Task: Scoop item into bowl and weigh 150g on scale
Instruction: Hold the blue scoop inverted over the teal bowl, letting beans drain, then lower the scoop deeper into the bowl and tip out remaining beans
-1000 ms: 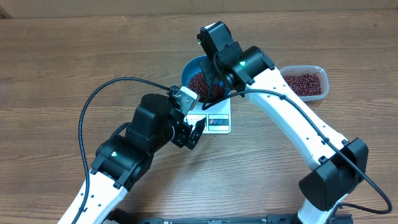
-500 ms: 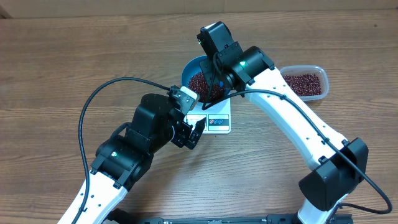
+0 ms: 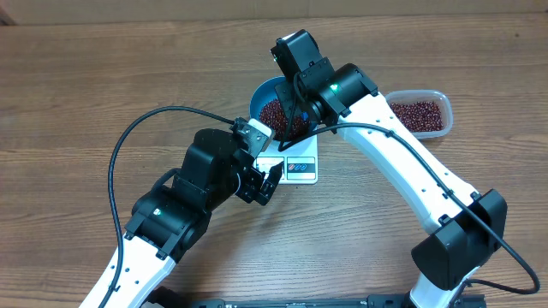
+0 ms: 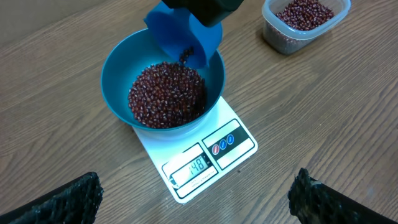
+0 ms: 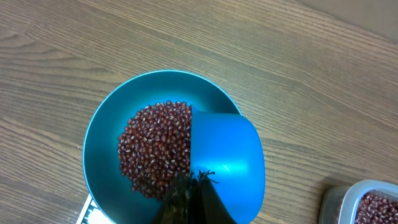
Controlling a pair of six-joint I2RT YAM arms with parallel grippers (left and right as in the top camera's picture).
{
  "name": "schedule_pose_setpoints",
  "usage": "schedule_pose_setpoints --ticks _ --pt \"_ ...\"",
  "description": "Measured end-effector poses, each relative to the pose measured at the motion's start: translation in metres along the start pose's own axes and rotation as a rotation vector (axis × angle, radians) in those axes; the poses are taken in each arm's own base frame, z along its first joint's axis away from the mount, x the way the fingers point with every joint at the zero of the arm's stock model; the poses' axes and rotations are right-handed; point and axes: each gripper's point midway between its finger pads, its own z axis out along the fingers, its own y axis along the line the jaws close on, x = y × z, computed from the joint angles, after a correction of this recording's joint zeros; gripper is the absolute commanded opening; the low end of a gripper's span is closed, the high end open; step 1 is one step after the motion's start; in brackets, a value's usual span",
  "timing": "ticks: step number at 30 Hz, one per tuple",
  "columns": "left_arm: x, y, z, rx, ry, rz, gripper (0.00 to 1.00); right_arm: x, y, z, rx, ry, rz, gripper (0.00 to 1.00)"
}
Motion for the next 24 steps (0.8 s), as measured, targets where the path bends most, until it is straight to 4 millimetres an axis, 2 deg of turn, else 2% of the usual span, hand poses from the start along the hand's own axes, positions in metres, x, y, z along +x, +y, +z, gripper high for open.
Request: schedule_pose_setpoints --ticks 4,8,24 --pt "0.0000 0.0000 0.0000 0.000 0.000 0.000 1.00 0.0040 -0.0008 0.0000 0.004 0.016 -0.004 0.04" --pt "0.0000 0.0000 0.0000 0.000 0.000 0.000 0.99 -0.0020 -0.0034 0.0000 0.020 -0.009 0.001 0.04" --pt "0.0000 0.0000 0.0000 0.000 0.000 0.000 1.00 -0.0015 -0.0021 0.0000 0.012 -0.007 0.002 0.04"
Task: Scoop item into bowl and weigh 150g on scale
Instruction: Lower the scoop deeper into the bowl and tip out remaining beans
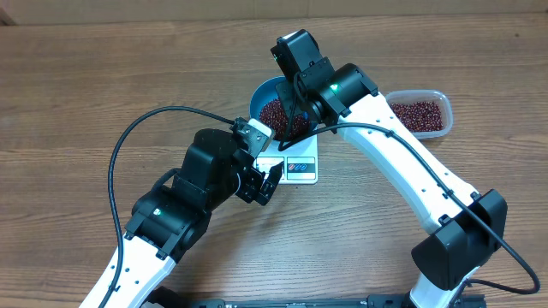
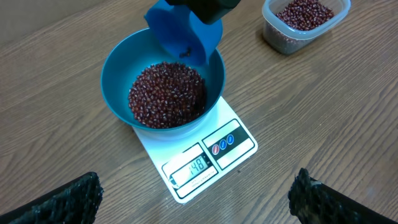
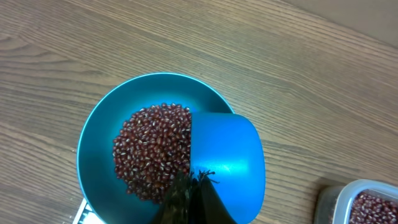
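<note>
A teal bowl (image 2: pixel 121 56) full of red beans (image 2: pixel 166 94) stands on a white scale (image 2: pixel 231 144) whose display (image 2: pixel 196 165) reads 148. My right gripper (image 3: pixel 198 186) is shut on a blue scoop (image 3: pixel 227 162), tipped mouth-down over the bowl's far rim; the blue scoop (image 2: pixel 185 29) shows a bean or two at its lip. My left gripper (image 2: pixel 196 200) hangs open near the scale's front edge, holding nothing. In the overhead view the bowl (image 1: pixel 260 90) is partly hidden under my right arm.
A clear tub of red beans (image 1: pixel 418 113) sits on the table to the right of the scale; the tub (image 2: pixel 303 22) also shows at the top right of the left wrist view. My left arm's cable (image 1: pixel 145 128) loops over the wooden table.
The right gripper and scoop have risen slightly above the bowl, which looks a little smaller in the right wrist view. Fewer beans show at the scoop's lip. The display still reads 148.
</note>
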Controlling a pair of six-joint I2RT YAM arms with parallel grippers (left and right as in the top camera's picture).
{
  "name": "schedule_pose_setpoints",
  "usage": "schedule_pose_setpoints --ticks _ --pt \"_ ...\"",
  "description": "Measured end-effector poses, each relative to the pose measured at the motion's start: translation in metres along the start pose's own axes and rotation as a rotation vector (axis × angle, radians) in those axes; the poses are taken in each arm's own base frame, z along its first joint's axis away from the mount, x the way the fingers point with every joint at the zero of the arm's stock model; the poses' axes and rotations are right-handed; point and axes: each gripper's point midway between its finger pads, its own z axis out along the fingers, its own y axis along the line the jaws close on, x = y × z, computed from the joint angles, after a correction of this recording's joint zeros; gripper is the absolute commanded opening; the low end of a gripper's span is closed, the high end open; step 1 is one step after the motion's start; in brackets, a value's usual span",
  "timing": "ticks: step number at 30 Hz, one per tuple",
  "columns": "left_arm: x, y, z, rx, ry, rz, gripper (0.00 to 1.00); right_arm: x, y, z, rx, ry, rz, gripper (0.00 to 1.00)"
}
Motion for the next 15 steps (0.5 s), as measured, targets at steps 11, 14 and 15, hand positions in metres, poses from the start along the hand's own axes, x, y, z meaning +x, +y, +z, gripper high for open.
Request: schedule_pose_setpoints --ticks 11,14,15 --pt "0.000 0.000 0.000 0.000 0.000 0.000 1.00 0.002 0.019 -0.001 -0.111 0.013 0.000 0.04" --pt "0.000 0.000 0.000 0.000 0.000 0.000 0.99 0.002 0.021 -0.001 -0.123 0.015 0.000 0.04" --pt "0.000 0.000 0.000 0.000 0.000 0.000 1.00 0.002 0.022 -0.001 -0.126 0.015 0.000 0.04"
